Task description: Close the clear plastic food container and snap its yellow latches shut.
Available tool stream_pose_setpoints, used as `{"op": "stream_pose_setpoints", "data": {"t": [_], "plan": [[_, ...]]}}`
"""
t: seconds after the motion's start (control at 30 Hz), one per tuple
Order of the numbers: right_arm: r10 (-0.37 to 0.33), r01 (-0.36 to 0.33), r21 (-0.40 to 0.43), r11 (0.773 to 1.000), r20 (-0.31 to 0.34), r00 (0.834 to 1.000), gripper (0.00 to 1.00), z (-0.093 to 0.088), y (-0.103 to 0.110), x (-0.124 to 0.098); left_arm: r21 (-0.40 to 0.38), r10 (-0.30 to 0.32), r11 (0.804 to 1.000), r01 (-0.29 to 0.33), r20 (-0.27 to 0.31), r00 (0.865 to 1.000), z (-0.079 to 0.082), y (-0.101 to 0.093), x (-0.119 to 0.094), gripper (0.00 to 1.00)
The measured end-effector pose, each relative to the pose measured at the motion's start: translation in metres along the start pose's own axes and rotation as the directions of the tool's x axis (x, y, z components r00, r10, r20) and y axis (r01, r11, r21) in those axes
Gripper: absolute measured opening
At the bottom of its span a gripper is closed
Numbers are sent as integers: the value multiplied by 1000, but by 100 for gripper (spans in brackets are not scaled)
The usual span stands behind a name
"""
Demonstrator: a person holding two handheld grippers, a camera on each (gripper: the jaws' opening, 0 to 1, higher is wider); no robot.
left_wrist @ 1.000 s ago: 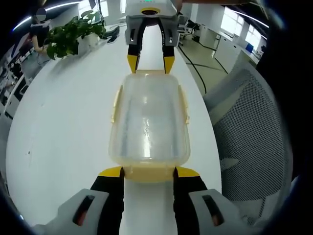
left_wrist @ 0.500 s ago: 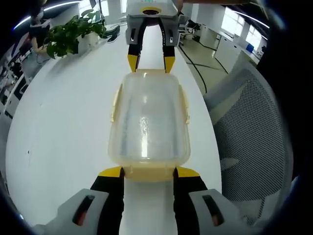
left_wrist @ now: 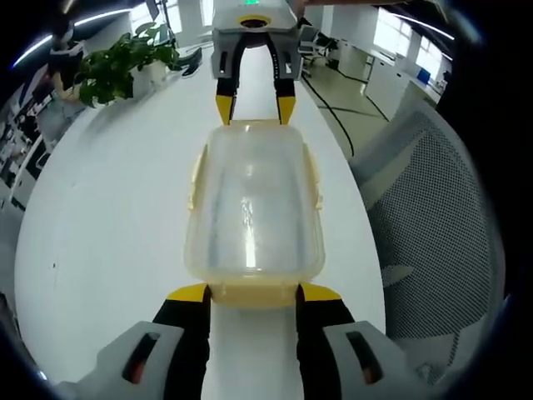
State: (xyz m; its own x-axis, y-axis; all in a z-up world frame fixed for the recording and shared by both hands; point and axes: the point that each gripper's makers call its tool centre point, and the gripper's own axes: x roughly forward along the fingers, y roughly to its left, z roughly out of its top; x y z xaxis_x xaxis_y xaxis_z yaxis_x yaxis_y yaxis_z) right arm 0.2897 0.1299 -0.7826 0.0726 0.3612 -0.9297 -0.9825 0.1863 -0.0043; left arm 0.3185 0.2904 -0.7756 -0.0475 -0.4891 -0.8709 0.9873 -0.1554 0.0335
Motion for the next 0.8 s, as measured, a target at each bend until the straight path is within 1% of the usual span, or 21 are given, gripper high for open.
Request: {"op": "stream_pose_setpoints", "data": {"t": [0.1,0.13,0.33,0.47,0.53,0.6,0.7,0.73,0.8], "plan": [[-3,3,1,1000,-2,1000,44,-1,-2,-1,-6,-2,1000,2,-2,1000,-1,0,0,39],[5,-5,10,1000,-6,1000,44,-2,0,-1,-8,-2,1000,2,-9,1000,-2,0,1,39],[-5,5,27,1000,-1,1000,43,-3,-1,-2,-17,2,1000,-3,-17,1000,-4,-1,0,39],[-5,5,47,999,-2,1000,43,-4,-1,-3,-32,6,999,-7,-33,999,-9,1,0,37],[-7,6,80,997,8,1000,43,-4,0,-6,-57,14,998,-16,-29,999,-10,2,-4,36],[-10,4,128,992,41,999,43,-1,0,-10,-87,16,996,-17,-11,1000,-8,2,-8,36],[-18,-1,227,974,81,997,43,-1,-2,-15,-144,19,989,-17,12,1000,-8,3,-10,36],[-18,-6,248,969,92,996,43,-1,-3,-16,-159,17,987,-14,17,1000,-8,2,-11,36],[-34,-3,302,953,117,993,42,0,-6,-21,-232,0,973,9,38,999,-7,-2,-13,36]]}}
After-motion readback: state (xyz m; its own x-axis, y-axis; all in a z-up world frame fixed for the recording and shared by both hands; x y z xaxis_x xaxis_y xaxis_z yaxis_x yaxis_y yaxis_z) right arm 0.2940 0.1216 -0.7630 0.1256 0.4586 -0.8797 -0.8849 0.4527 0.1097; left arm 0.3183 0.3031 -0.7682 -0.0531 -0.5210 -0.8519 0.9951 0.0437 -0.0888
